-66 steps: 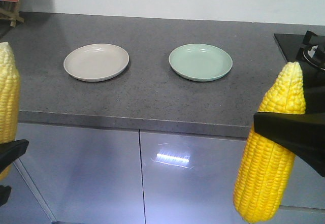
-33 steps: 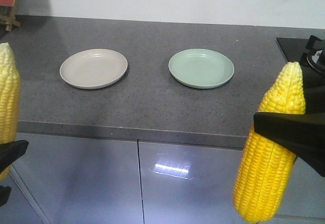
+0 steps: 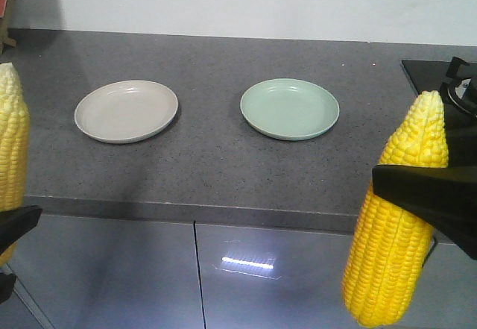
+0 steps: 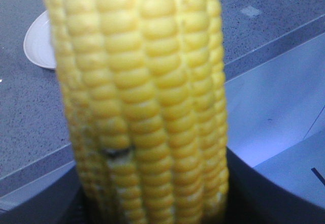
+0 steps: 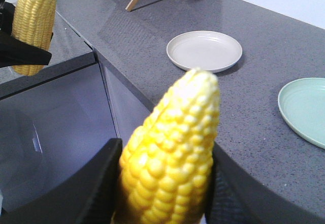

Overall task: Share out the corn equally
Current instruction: 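Drive the base up to the counter edge, centering both plates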

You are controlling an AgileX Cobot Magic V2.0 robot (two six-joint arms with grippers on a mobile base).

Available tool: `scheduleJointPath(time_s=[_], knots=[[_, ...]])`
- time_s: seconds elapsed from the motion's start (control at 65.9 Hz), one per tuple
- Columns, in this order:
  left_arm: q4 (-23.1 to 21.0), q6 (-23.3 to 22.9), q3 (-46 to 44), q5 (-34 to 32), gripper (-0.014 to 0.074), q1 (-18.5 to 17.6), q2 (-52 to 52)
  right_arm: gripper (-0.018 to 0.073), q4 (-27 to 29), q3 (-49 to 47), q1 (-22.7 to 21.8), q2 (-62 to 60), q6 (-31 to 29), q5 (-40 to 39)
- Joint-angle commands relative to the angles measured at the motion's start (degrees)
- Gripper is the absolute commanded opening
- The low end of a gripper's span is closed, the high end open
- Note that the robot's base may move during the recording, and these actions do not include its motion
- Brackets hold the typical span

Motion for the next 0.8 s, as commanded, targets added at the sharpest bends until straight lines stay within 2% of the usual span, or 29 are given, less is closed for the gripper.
scheduleJointPath(time_s=[0.0, 0.789], knots=[[0.2, 0.0, -1.6, -3.8, 0.0317, -0.1, -0.2, 0.0207, 2.9, -1.4, 0.0, -0.2, -0.5, -2.3], [0.2, 0.0, -1.6, -3.8, 0.0317, -0.1, -0.2, 0.0207, 2.9, -1.4, 0.0, -0.2, -0.5, -2.3]])
